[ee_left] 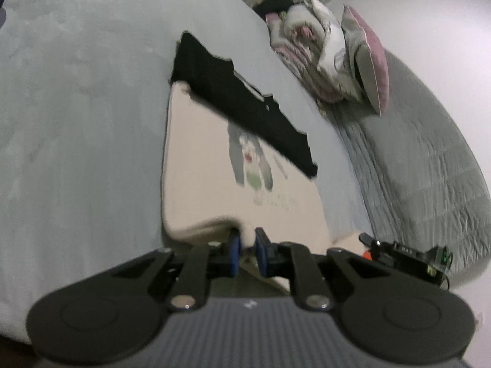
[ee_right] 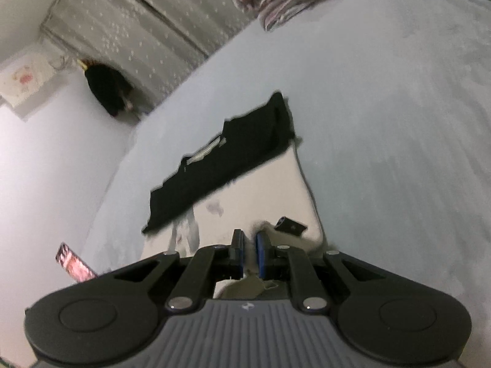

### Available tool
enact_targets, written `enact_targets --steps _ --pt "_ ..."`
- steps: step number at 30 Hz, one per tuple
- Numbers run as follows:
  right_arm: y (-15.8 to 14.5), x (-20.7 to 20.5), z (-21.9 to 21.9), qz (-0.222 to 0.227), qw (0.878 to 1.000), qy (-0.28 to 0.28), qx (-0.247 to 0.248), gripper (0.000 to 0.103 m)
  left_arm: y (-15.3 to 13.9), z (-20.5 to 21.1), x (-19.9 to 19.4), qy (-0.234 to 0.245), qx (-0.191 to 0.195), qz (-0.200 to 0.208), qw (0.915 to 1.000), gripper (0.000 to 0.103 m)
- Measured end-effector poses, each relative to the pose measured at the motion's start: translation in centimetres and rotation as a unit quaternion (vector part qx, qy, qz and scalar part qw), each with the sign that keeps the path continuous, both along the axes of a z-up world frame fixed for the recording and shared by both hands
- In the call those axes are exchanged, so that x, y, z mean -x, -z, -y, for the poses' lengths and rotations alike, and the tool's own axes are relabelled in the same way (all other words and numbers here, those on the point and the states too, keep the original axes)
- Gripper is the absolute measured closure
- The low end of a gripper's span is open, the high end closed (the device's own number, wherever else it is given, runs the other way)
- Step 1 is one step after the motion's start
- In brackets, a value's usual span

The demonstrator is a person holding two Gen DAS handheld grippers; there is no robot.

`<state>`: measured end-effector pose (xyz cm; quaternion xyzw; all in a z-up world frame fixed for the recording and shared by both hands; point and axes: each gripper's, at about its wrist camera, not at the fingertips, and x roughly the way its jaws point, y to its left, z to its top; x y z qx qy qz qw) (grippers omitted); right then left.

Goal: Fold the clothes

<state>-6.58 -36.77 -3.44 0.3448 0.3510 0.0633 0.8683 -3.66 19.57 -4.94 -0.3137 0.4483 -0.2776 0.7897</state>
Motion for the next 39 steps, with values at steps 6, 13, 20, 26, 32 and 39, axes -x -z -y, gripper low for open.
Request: enact_targets --steps 6,13,20,26,32,39 --pt "0.8 -2.0 1.0 0.027 0.998 0.039 -0.029 0.091 0.3 -0.9 -2.6 -0.047 0.013 0.002 0.9988 0.092" --pt "2.2 -4.5 2.0 0.032 0.996 0.069 -0.052 0.091 1.6 -1.3 -5.4 -0.086 0.026 -0.011 0.9959 0.092" --pt "3.6 -7.0 2.4 0.020 0.994 0.088 -0.064 0.091 2.7 -0.6 -8.6 -0.111 0.034 -0.028 0.9929 0.092" --pt "5.2 -9.1 3.0 0.011 0.991 0.106 -0.085 0.091 3.6 -0.1 -11.4 -0.125 0.036 -0.036 0.9908 0.092" --pt "7.1 -11.0 3.3 0.011 0.987 0.114 -0.109 0.091 5.0 0.0 -13.7 -0.137 0.046 -0.044 0.9886 0.092" --pt "8.7 -11.9 4.2 0.020 0.978 0.131 -0.160 0.088 6.6 0.1 -15.2 -0.153 0.075 -0.050 0.9842 0.092"
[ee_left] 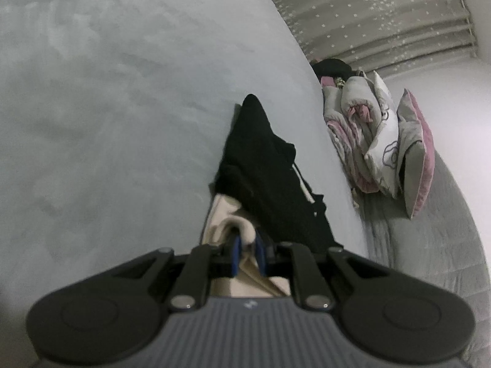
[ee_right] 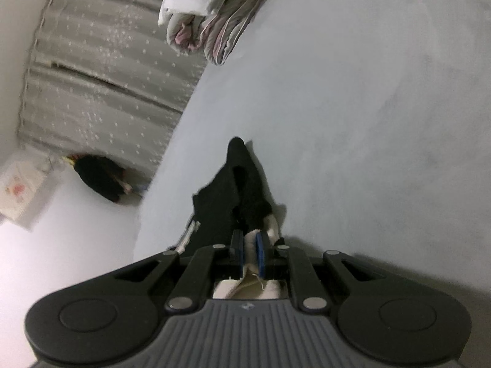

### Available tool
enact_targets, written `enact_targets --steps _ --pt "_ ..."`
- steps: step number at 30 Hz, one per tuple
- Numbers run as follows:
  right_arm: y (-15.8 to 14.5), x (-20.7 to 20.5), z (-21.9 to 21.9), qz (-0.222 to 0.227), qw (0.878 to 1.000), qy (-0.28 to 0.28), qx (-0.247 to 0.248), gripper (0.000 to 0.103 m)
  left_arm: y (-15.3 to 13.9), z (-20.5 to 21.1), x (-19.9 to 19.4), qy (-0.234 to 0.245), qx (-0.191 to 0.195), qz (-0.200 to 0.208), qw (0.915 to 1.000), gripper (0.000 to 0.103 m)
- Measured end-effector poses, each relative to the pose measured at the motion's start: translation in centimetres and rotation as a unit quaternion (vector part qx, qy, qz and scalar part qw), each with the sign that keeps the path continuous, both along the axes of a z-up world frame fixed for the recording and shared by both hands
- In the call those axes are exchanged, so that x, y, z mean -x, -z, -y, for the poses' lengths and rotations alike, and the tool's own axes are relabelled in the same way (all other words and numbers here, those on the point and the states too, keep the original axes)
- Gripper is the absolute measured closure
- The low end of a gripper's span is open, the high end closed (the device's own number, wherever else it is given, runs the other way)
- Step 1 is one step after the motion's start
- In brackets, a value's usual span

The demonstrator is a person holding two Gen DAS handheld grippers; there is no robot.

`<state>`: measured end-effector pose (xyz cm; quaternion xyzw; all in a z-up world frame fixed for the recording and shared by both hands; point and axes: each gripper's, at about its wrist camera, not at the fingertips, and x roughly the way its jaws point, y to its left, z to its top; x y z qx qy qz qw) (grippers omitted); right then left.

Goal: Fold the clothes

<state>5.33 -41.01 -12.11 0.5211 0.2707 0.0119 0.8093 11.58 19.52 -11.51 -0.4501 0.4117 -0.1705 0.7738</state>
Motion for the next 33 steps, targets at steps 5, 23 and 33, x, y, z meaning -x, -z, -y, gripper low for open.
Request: enact_targets --steps 5,23,33 --pt "0.5 0.7 2.0 0.026 0.996 0.055 -0.061 0.082 -0.3 -1.3 0.2 -0.041 0.024 0.021 0.9987 0.081" --pt "-3.6 -2.7 -6.1 0.009 0.938 -0.127 0.323 0.066 -4.5 5.4 0.7 0.066 -0.283 0.156 0.9441 0.062" --pt "-3.8 -1.0 -8.3 0.040 0.914 -0.095 0.393 0.093 -4.3 6.7 3.8 0.048 -0.336 0.192 0.9207 0.089"
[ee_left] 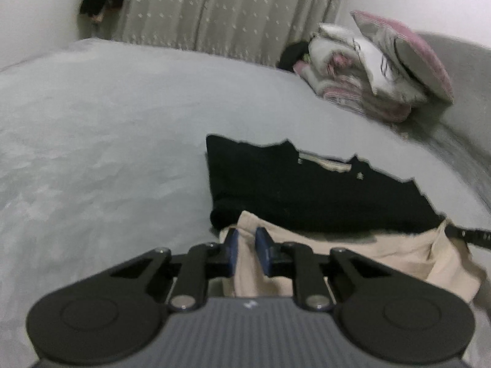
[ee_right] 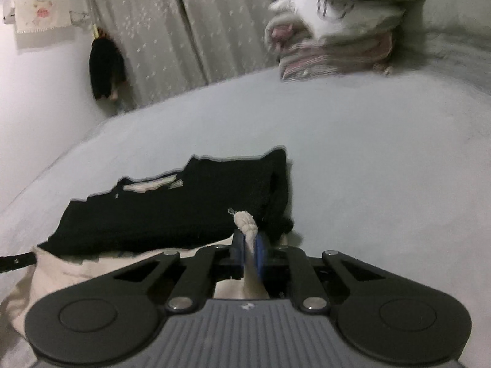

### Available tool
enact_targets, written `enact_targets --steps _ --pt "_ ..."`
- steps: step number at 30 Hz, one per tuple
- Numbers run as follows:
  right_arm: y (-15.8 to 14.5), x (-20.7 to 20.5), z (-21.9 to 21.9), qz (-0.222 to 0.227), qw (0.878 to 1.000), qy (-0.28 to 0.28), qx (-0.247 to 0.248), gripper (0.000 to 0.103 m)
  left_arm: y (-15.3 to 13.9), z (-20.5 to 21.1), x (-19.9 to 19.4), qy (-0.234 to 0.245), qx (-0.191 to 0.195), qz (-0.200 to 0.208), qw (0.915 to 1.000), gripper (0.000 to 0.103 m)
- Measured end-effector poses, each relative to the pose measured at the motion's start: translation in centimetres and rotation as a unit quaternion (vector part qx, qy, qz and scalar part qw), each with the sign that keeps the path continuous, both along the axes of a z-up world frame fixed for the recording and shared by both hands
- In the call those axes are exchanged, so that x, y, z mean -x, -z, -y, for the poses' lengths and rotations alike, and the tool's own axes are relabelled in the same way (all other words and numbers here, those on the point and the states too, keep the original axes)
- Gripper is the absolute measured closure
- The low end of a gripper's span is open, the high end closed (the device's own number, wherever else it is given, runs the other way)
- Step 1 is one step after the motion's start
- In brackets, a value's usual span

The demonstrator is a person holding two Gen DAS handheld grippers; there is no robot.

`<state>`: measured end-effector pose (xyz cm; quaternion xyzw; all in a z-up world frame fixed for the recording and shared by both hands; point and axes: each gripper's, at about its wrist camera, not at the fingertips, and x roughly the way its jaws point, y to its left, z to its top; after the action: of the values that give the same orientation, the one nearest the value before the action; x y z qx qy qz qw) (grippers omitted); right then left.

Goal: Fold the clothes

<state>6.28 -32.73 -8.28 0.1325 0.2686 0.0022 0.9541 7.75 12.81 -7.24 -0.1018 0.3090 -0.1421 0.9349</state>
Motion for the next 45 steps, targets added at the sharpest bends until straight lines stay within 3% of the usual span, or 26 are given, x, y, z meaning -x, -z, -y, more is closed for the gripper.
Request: enact_targets --steps 6,10,15,19,21,24,27,35,45 --pt "-1.2 0.9 0.6 0.027 0.999 0.033 -0.004 0.093 -0.6 -1.6 1.3 -0.031 0.041 0.025 0.9984 0.089" --pt "-0.8 0.5 1.6 0.018 0.998 0.045 -0.027 0.093 0.0 -2.1 0.4 -0.040 0.064 -0.005 0.9971 0.089" --pt "-0.3 -0.5 1.4 -0.010 0.999 0.042 -0.018 0.093 1.4 -1.7 -1.3 -0.044 0.051 -0.040 0.9969 0.088" --pt "0.4 -1.1 1.5 -0.046 0.998 0.036 -0.008 0.092 1.8 -1.3 -1.7 -0.050 0.035 -0.052 0.9968 0.078" --pt "0.3 -0.9 1.7 -0.051 0.998 0.037 -0.017 0.082 1.4 -1.3 -1.4 -0.051 0.033 -0.054 0.9967 0.063" --pt "-0.3 -0.2 2.0 -0.056 0.998 0.029 -0.026 0.063 0.7 -1.6 -0.7 -0.037 0.039 -0.065 0.9964 0.054" --pt "-0.7 0.7 2.2 -0.063 0.997 0.016 -0.035 0.062 0.4 -2.3 0.1 -0.021 0.050 -0.093 0.9942 0.052" --pt "-1.2 3.7 3.4 -0.121 0.988 0.013 -0.091 0.062 0.1 -4.0 2.2 0.010 0.070 -0.154 0.9855 0.051" --pt "-0.6 7.4 6.5 -0.171 0.957 0.040 -0.230 0.062 0.8 -7.3 3.4 0.017 0.151 -0.222 0.9632 0.049"
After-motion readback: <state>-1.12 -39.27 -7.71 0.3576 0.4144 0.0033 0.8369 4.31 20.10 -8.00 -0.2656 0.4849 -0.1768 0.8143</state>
